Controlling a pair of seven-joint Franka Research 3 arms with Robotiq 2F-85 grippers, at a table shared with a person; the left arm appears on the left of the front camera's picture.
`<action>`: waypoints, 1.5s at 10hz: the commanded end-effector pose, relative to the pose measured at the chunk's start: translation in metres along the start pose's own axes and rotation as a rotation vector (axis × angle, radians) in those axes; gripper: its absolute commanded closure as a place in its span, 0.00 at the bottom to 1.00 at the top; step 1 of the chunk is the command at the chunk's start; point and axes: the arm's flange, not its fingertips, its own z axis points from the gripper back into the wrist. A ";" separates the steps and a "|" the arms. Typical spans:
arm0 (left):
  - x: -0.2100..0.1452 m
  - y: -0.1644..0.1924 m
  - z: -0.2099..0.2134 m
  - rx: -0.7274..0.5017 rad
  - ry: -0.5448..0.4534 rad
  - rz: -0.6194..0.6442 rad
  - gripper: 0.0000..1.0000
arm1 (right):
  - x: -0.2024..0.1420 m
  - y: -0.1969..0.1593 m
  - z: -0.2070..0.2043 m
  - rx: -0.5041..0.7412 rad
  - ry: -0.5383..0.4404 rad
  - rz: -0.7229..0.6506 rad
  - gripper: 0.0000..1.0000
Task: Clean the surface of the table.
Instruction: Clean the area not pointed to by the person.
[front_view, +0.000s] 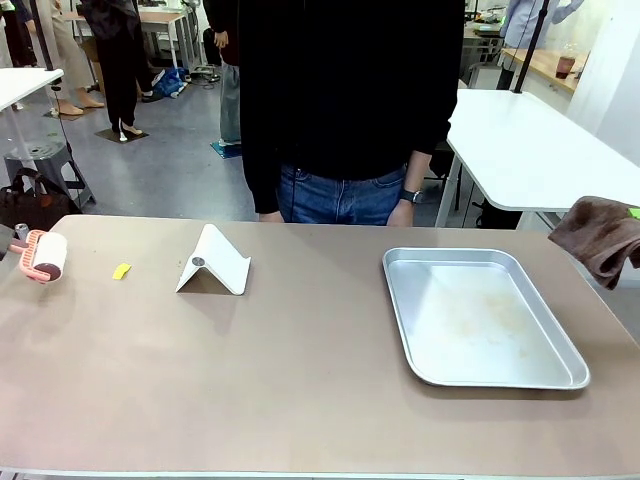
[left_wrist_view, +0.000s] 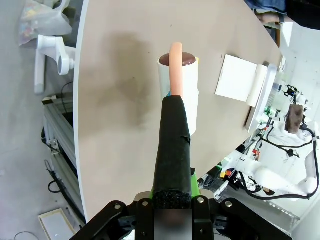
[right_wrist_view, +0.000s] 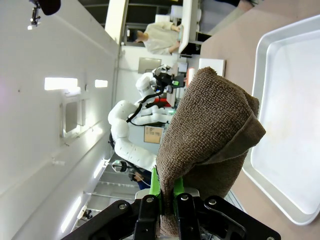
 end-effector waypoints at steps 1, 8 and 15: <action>0.000 -0.009 0.003 -0.035 0.000 0.010 0.78 | -0.001 0.003 -0.001 0.003 0.004 0.006 0.89; -0.003 -0.048 -0.053 0.033 0.031 -0.025 0.78 | -0.001 0.003 -0.001 0.003 0.004 0.006 0.89; 0.003 -0.046 -0.085 0.134 0.024 -0.047 0.78 | -0.001 0.003 -0.001 0.003 0.004 0.006 0.89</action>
